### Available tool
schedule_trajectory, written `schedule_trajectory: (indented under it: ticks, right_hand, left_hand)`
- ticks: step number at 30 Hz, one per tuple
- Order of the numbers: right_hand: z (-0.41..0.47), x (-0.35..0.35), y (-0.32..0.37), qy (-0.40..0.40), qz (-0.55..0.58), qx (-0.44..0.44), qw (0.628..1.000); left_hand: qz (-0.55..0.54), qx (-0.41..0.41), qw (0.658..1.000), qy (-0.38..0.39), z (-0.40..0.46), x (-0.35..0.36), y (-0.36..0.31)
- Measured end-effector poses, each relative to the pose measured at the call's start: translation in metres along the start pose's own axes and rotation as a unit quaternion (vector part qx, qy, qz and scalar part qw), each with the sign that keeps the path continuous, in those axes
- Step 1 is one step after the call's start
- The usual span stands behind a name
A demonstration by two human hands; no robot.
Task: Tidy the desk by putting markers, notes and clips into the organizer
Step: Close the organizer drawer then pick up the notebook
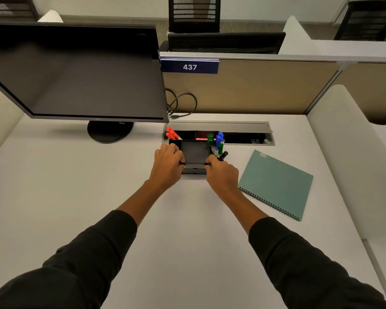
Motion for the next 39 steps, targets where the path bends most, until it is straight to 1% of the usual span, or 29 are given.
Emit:
schedule_trajectory:
  ticks: [8,11,14,17,19,21,24,27,29,31,33,35,37,39]
  right_hand:
    - [0.000,0.006,-0.003,-0.013,0.011,-0.006,1.000]
    - [-0.004,0.008,-0.007,-0.048,0.047,-0.024,0.997]
    - [-0.015,0.004,-0.012,-0.086,0.095,-0.068,0.989]
    - [-0.033,-0.003,-0.030,-0.108,0.126,-0.089,0.982]
    - [-0.048,-0.005,-0.052,-0.114,0.124,-0.076,0.983]
    - [-0.062,-0.007,-0.080,-0.112,0.114,-0.039,0.986]
    - [-0.083,-0.016,-0.126,-0.118,0.113,0.047,0.985]
    - [-0.102,-0.027,-0.170,-0.127,0.146,0.161,0.968]
    - [-0.112,-0.032,-0.197,-0.130,0.154,0.227,0.953]
    - [-0.120,-0.035,-0.221,-0.125,0.145,0.283,0.940]
    - [-0.126,-0.036,-0.240,-0.096,0.137,0.357,0.919]
    - [-0.130,-0.037,-0.254,-0.060,0.142,0.426,0.891]
    - [-0.131,-0.038,-0.264,-0.037,0.153,0.459,0.874]
    - [-0.129,-0.038,-0.270,-0.023,0.147,0.460,0.876]
  left_hand:
    - [-0.005,0.009,1.000,-0.008,-0.002,-0.001,0.000]
    - [-0.024,0.013,0.999,-0.021,-0.007,-0.004,-0.004]
    - [-0.052,0.021,0.997,-0.052,-0.022,-0.004,-0.012]
    - [-0.077,0.065,0.992,-0.076,-0.047,0.003,-0.029]
    - [-0.092,0.096,0.989,-0.059,-0.066,0.014,-0.044]
    - [-0.118,0.107,0.987,-0.020,-0.083,0.028,-0.062]
    - [-0.161,0.113,0.979,0.046,-0.095,0.047,-0.088]
    - [-0.186,0.103,0.973,0.088,-0.090,0.063,-0.111]
    - [-0.207,0.071,0.970,0.110,-0.082,0.072,-0.123]
    - [-0.241,0.014,0.961,0.135,-0.069,0.082,-0.133]
    - [-0.263,-0.045,0.951,0.160,-0.054,0.091,-0.142]
    - [-0.262,-0.086,0.943,0.185,-0.040,0.101,-0.151]
    - [-0.255,-0.113,0.938,0.206,-0.028,0.108,-0.159]
    - [-0.257,-0.123,0.934,0.217,-0.019,0.115,-0.165]
Point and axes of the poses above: each hand's wrist, its own z-axis towards the middle knuckle, its own x-axis out of the palm, y = z × x, the point moved 3 cm from there along z, towards the middle knuckle, and after that the axes turned 8 degrees about x, right-handed, at the moved point
